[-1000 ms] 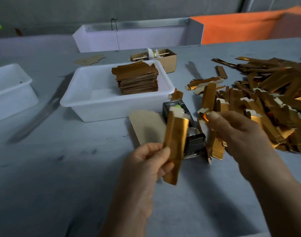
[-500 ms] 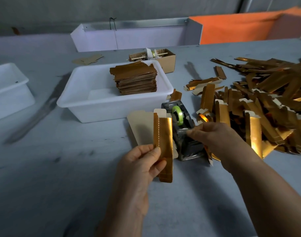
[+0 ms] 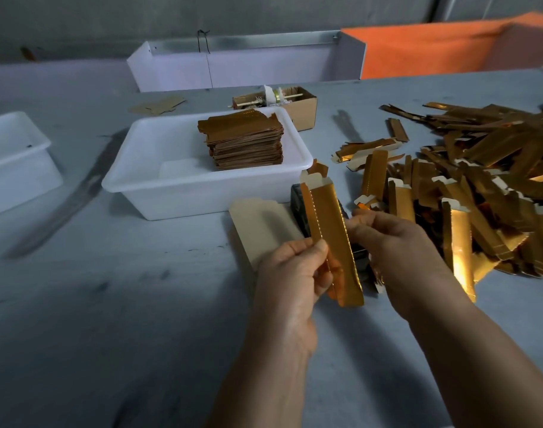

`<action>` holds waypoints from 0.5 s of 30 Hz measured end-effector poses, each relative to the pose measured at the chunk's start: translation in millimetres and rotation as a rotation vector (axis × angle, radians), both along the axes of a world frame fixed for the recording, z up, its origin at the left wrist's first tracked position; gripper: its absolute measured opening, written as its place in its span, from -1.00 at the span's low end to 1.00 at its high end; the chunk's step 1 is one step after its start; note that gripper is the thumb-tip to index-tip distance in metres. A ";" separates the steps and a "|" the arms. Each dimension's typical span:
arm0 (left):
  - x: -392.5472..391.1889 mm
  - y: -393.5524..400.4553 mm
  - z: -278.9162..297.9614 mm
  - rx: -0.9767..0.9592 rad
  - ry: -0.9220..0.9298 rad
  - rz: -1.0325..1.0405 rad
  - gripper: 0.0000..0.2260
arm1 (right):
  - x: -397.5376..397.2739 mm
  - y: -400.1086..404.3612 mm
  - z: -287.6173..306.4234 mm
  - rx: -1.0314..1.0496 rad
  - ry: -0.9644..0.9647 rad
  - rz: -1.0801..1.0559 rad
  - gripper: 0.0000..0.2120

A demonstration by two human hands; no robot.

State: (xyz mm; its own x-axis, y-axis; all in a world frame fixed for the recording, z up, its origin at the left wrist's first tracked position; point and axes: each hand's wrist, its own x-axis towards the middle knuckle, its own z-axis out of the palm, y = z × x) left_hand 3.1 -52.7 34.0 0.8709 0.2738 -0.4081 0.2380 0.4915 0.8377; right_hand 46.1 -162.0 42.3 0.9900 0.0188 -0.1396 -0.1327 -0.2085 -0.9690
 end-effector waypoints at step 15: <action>3.9 -1.9 -6.2 0.290 -0.106 -0.108 -0.95 | -16.4 -6.0 -18.5 -0.493 -0.198 -0.051 -0.86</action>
